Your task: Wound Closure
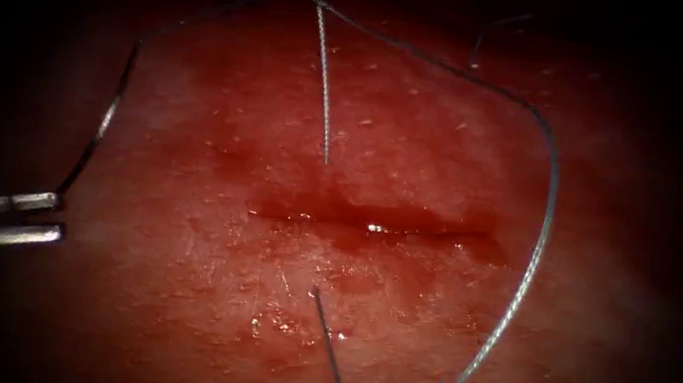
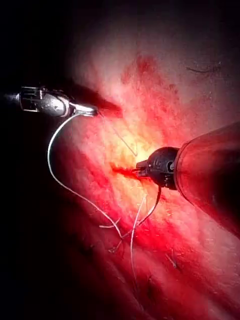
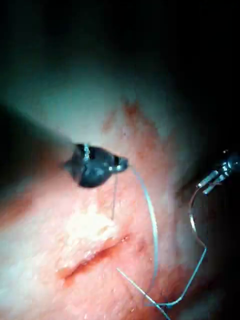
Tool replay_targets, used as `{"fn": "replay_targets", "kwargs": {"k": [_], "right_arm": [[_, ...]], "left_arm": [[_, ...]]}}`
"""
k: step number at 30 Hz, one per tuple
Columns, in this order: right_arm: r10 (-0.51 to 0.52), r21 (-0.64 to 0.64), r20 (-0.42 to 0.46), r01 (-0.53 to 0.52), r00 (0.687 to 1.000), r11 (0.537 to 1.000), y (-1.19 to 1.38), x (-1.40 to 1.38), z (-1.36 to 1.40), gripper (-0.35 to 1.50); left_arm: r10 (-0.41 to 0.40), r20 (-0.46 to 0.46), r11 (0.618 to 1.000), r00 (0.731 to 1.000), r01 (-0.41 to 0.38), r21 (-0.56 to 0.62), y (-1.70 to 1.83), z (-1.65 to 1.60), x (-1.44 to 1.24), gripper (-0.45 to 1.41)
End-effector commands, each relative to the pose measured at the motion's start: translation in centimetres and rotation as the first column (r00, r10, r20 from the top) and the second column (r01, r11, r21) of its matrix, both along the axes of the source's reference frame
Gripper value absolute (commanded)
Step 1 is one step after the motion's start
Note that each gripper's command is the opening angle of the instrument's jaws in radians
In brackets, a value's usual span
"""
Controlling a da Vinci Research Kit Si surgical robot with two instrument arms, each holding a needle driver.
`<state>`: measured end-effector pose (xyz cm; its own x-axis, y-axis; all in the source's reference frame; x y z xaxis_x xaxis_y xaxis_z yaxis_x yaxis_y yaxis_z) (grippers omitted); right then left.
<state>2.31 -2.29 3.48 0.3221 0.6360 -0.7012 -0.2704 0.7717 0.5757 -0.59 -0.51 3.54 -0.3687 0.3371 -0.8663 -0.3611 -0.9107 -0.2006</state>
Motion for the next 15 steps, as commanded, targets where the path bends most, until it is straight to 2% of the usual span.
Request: {"fn": "replay_targets", "kwargs": {"k": [1, 4, 7, 8, 9, 10, 11, 12, 15], "right_arm": [[-0.025, 0.001, -0.016, 0.025, 1.0, 1.0, -0.28, 0.09, -0.22, -0.35], [-0.056, -0.033, -0.028, 0.055, 0.998, 0.998, -0.51, 0.15, -0.5, -0.35], [-0.07, -0.07, -0.03, 0.068, 0.997, 0.995, -0.55, 0.24, -0.65, -0.35], [-0.055, -0.075, -0.043, 0.052, 0.998, 0.996, -0.47, 0.26, -0.65, 0.36], [-0.055, -0.075, -0.043, 0.052, 0.998, 0.996, -0.47, 0.26, -0.65, 0.36], [-0.038, -0.084, -0.058, 0.033, 0.998, 0.996, -0.4, 0.25, -0.61, 0.73], [-0.033, -0.09, -0.06, 0.028, 0.998, 0.996, -0.36, 0.24, -0.57, 0.88], [-0.045, -0.105, -0.063, 0.039, 0.997, 0.994, -0.26, 0.22, -0.47, 1.13], [-0.06, -0.146, -0.062, 0.05, 0.996, 0.988, -0.07, 0.14, -0.26, 1.16]], "left_arm": [[0.004, 0.003, 1.0, 1.0, -0.004, -0.004, -0.02, 0.03, -0.09, -0.45], [0.015, 0.012, 1.0, 1.0, -0.015, -0.008, -0.04, 0.01, -0.18, -0.45], [0.033, 0.031, 0.999, 0.999, -0.033, -0.005, -0.07, -0.03, -0.25, -0.45], [0.039, 0.038, 0.999, 0.999, -0.039, -0.002, -0.07, -0.07, -0.27, -0.45], [0.039, 0.038, 0.999, 0.999, -0.039, -0.002, -0.07, -0.07, -0.27, -0.45], [0.045, 0.042, 0.999, 0.998, -0.045, -0.005, -0.07, -0.11, -0.28, -0.45], [0.047, 0.044, 0.999, 0.998, -0.047, -0.003, -0.06, -0.12, -0.28, -0.45], [0.052, 0.047, 0.999, 0.998, -0.052, -0.005, -0.05, -0.17, -0.29, -0.45], [0.054, 0.058, 0.999, 0.997, -0.053, -0.009, -0.04, -0.23, -0.29, -0.45]]}}
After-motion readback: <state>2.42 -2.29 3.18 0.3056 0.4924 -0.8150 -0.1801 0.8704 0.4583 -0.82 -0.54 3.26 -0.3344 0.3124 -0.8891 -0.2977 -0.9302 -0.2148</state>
